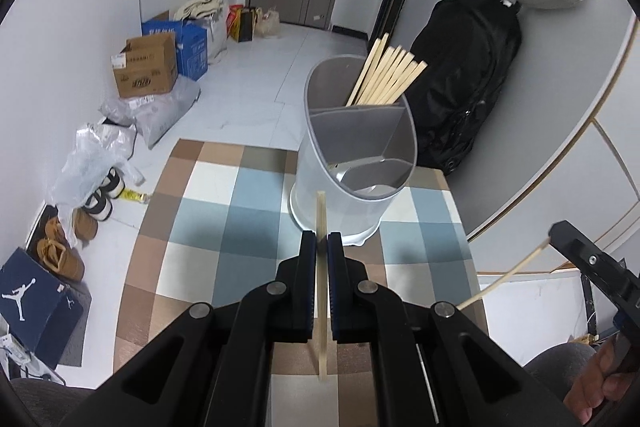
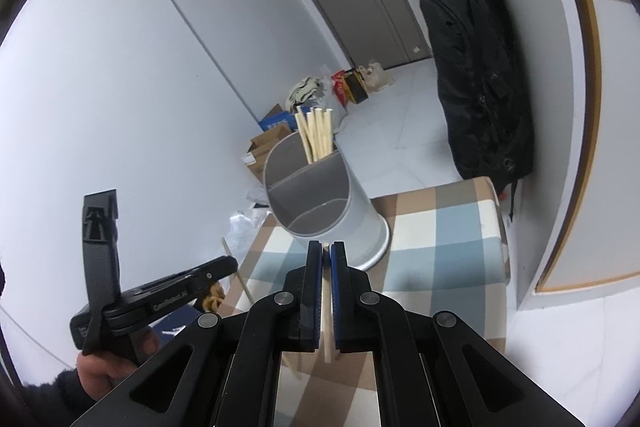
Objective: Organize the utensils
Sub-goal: 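Lift both held chopsticks up over the white utensil holder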
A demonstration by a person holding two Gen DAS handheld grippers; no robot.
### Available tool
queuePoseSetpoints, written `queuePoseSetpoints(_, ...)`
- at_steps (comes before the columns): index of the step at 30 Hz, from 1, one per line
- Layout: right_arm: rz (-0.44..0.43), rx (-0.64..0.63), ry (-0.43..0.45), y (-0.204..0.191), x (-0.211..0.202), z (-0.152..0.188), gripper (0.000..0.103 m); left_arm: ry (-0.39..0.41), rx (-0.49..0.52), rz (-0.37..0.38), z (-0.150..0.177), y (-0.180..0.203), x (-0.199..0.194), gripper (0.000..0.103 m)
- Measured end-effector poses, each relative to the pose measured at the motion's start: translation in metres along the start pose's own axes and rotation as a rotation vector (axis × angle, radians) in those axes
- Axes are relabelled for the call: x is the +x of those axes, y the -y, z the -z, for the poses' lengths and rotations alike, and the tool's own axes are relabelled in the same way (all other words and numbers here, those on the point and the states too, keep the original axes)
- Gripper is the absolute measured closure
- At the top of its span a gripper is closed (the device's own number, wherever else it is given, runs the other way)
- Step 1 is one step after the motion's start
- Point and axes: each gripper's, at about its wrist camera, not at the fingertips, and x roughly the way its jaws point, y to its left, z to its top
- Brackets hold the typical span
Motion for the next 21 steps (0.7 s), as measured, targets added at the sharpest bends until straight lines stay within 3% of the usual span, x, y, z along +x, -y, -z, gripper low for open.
queuePoseSetpoints(21, -0.001, -0.125, 0.048, -0.044, 0.003, -0.043, 0.1, 0.104, 0.052, 0.032, -0.028, 0.003, -0.04, 0.102)
